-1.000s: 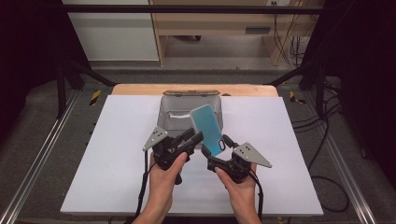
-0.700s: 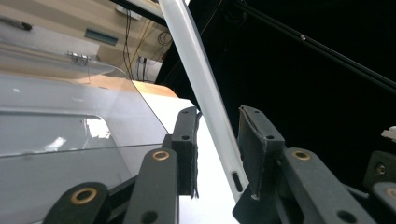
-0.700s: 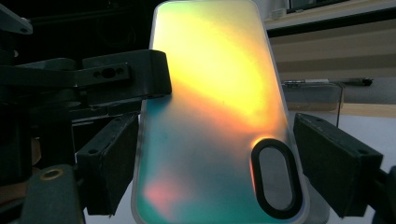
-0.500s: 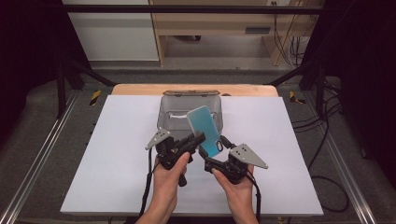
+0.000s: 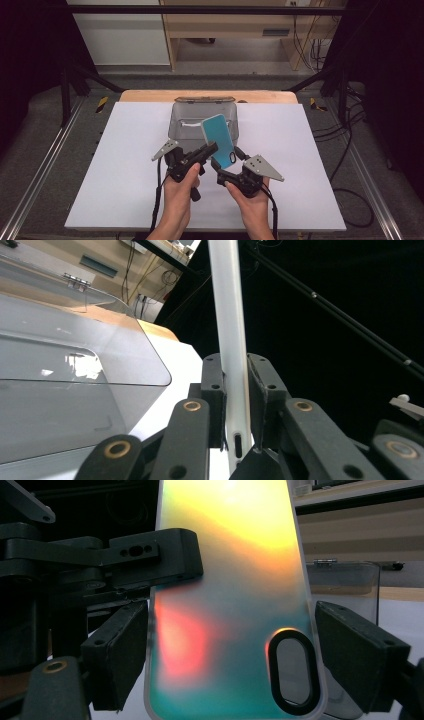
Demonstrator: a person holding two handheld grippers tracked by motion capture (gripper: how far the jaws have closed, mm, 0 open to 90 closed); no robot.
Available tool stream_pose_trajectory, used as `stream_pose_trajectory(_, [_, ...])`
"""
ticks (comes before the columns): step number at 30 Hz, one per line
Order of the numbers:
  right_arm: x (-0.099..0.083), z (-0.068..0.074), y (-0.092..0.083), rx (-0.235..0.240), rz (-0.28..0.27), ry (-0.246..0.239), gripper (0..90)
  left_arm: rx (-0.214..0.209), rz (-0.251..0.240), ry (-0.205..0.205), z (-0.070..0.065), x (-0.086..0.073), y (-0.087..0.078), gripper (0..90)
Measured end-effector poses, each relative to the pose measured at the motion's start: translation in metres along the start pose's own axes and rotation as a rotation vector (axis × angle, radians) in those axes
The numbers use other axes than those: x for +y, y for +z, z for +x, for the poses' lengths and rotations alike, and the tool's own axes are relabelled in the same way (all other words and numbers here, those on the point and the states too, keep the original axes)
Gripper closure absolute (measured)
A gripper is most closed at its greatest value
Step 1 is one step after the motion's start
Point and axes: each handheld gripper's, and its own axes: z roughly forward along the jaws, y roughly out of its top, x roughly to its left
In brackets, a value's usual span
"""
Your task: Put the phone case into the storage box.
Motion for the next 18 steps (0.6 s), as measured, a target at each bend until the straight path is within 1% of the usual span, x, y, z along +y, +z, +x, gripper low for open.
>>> stream_pose_trajectory(5, [-0.0010, 0.0004, 0.0004, -0.001, -0.003, 0.000, 17.4, 0.001, -0.004, -0.007, -0.0003, -0.0001, -0.0002, 79.6])
stream_pose_trajectory(10, [-0.0033, 0.0008, 0.0013, 0.005, 0.001, 0.028, 17.5, 0.007, -0.009, -0.002, -0.0006, -0.0006, -0.0002, 80.1])
stream_pose_trajectory(15, [-0.0040, 0.0009, 0.0018, 0.010, -0.002, 0.037, 17.5, 0.009, -0.011, 0.021, -0.0011, -0.0008, -0.0007, 80.3])
stream_pose_trajectory(18, [-0.0046, 0.0011, 0.0021, 0.007, -0.004, 0.036, 17.3, 0.006, -0.014, 0.024, -0.0009, -0.0008, -0.0005, 80.4])
